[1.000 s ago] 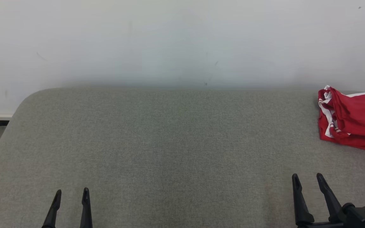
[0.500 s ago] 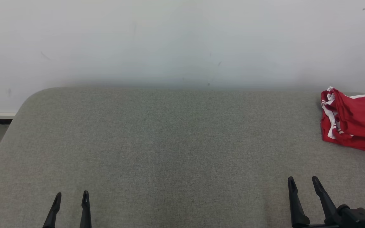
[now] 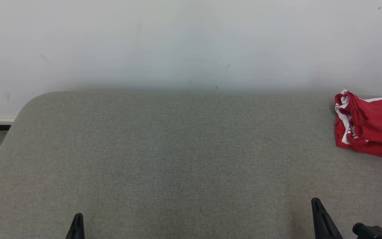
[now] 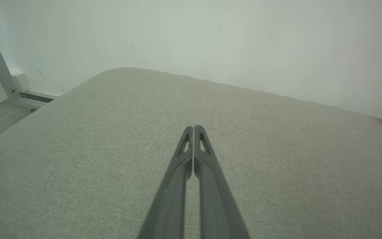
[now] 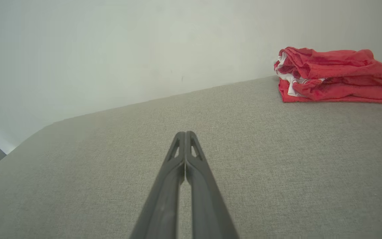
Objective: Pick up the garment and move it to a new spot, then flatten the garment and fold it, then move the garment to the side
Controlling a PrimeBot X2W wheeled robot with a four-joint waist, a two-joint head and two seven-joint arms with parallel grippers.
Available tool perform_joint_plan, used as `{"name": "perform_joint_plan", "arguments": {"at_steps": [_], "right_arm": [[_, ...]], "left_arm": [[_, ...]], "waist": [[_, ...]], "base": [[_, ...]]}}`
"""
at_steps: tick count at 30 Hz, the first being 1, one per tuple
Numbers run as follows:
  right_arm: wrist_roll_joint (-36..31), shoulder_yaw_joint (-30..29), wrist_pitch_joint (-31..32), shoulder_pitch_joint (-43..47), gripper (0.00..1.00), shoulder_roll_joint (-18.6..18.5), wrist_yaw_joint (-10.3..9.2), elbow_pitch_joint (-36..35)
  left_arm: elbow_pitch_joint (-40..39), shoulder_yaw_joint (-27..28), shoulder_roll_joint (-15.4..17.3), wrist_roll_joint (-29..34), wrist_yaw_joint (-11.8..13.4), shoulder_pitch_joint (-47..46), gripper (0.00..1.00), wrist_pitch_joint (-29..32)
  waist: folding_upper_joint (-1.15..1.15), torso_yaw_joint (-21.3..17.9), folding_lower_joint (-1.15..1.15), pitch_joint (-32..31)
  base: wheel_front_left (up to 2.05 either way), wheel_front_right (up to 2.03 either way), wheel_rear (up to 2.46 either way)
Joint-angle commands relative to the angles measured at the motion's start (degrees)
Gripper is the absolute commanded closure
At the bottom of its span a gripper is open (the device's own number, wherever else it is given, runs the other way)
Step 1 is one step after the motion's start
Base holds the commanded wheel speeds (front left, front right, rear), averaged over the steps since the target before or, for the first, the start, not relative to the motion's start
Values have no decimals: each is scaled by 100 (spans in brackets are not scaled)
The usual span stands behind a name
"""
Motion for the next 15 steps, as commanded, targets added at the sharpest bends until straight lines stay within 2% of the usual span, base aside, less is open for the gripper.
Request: {"name": "perform_joint_plan", "arguments": {"at_steps": [1,15], "right_arm": [[332,-23,37,-140,100,-24,-1,-59],[1762,-96,271,-382,100,-61,-2,97]], "left_arm": [[-62,65,5,-296,-11,-134,100,65],[-16,201,-86,-1669,-97,-320,100,420]], "waist": [[0,-6,0,4],[0,-51,0,33]], "base": [[0,0,0],[0,0,0]]}}
